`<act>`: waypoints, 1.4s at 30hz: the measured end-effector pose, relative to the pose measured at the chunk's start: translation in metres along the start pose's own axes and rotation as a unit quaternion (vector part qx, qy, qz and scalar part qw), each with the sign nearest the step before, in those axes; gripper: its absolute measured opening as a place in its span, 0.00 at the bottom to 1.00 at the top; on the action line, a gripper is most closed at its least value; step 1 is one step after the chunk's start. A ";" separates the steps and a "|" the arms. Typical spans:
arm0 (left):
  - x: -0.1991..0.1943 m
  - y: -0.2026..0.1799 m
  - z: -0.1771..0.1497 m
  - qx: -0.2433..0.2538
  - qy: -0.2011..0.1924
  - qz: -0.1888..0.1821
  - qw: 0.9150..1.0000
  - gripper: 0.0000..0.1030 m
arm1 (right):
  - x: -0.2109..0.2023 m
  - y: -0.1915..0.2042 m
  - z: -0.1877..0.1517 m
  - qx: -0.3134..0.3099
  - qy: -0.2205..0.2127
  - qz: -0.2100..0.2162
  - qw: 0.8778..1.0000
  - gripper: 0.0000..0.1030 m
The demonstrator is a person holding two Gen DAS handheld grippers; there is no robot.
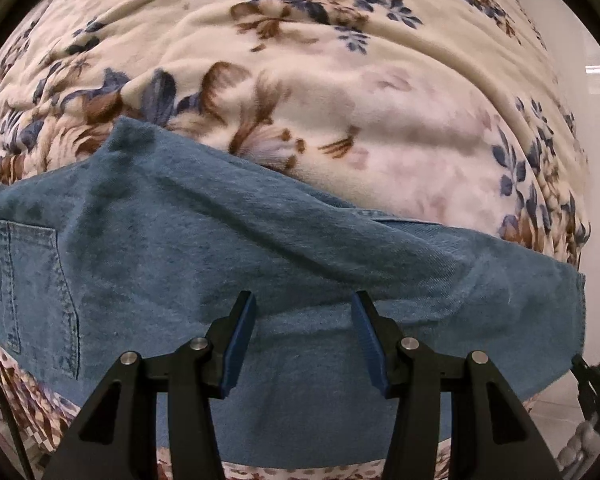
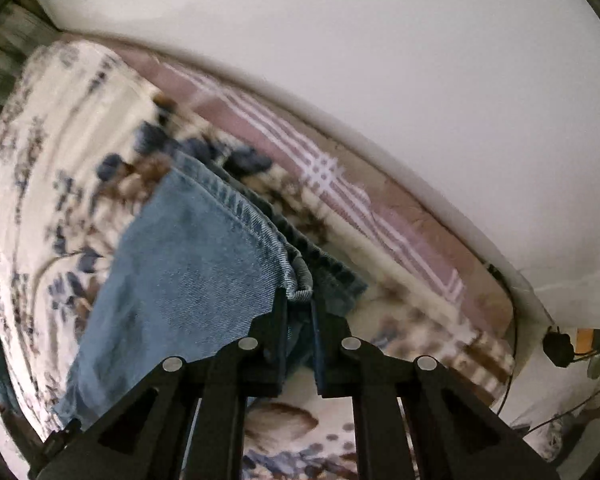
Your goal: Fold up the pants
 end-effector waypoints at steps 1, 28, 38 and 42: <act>0.000 0.001 -0.001 -0.004 0.000 0.001 1.000 0.46 | -0.004 0.000 0.006 -0.007 -0.001 -0.007 1.000 0.10; -0.021 0.104 0.055 -0.089 -0.026 0.004 0.996 0.46 | -0.025 0.427 -0.245 -0.727 0.171 0.299 0.594 0.58; 0.007 0.144 0.056 -0.129 -0.009 0.011 0.992 0.46 | 0.078 0.437 -0.181 -0.458 0.387 0.306 0.740 0.04; 0.021 0.147 0.058 -0.140 0.003 0.009 0.990 0.46 | 0.107 0.411 -0.173 -0.427 0.387 0.247 0.779 0.03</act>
Point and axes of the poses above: each gripper's, at about its wrist camera, not at the fingertips, and x roughly the way its jaws point, y to its left, z to its top, the point moved 1 cm from there along x, roughly the way its jaws point, and after that the axes turned 14 degrees about -y, right-handed, at the moved point
